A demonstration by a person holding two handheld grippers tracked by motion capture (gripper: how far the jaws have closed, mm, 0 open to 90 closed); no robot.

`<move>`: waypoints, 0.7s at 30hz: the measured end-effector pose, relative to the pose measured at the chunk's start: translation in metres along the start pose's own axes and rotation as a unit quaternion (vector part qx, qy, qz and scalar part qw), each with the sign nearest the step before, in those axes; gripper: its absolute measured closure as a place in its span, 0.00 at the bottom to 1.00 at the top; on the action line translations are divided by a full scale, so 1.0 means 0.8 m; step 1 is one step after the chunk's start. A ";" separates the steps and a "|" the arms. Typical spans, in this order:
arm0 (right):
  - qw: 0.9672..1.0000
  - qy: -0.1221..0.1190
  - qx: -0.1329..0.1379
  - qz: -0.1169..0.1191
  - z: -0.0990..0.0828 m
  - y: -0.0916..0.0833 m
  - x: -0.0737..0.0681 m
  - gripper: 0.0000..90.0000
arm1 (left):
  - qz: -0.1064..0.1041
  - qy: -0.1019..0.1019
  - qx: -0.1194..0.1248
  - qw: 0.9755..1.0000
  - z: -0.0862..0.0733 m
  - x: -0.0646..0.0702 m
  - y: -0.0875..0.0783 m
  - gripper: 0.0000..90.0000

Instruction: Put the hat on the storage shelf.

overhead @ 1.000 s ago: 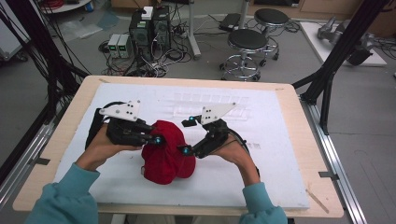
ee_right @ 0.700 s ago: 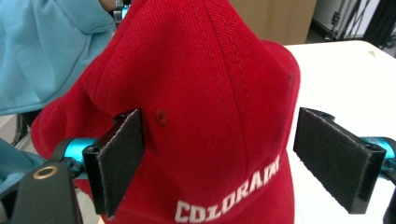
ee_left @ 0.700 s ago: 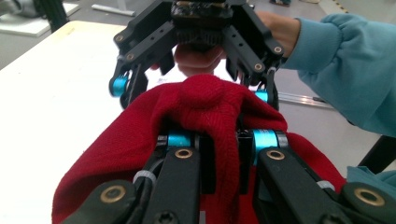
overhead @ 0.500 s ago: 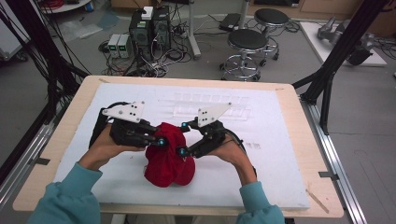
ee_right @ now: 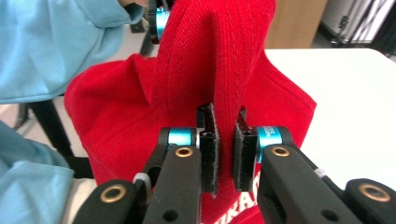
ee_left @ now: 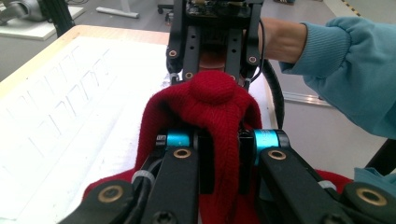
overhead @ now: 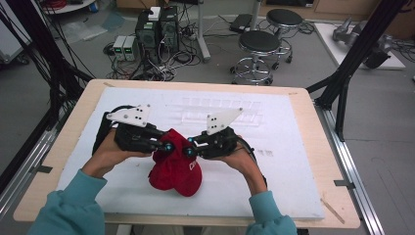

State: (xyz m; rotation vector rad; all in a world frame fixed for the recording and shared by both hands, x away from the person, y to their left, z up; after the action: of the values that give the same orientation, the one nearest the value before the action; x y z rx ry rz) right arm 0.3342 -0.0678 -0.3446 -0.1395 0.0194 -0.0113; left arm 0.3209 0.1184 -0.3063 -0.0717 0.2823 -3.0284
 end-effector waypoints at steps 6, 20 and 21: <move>1.000 0.000 -0.001 -0.020 0.002 -0.003 0.001 0.95 | 0.039 0.001 0.014 0.999 0.003 -0.003 -0.004 0.70; 0.995 0.003 0.012 -0.100 0.013 -0.023 0.007 0.95 | 0.140 -0.011 0.056 0.989 0.011 -0.008 -0.035 0.16; 0.994 0.005 0.015 -0.105 0.014 -0.024 0.008 0.95 | 0.146 -0.009 0.059 0.988 0.012 -0.006 -0.038 0.16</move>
State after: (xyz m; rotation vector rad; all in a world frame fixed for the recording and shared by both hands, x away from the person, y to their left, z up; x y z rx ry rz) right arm 0.3403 -0.0853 -0.3309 -0.1116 0.0134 -0.2231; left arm 0.3233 0.1467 -0.2917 -0.0454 0.1011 -2.7446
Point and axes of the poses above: each handheld gripper's, and its own axes: y roughly forward along the jaws, z roughly out of its top, x roughly to its right, the point moved 4 cm from there along y, roughly forward along the jaws, and after that the axes turned 15 degrees about x, right-handed, at the moved point
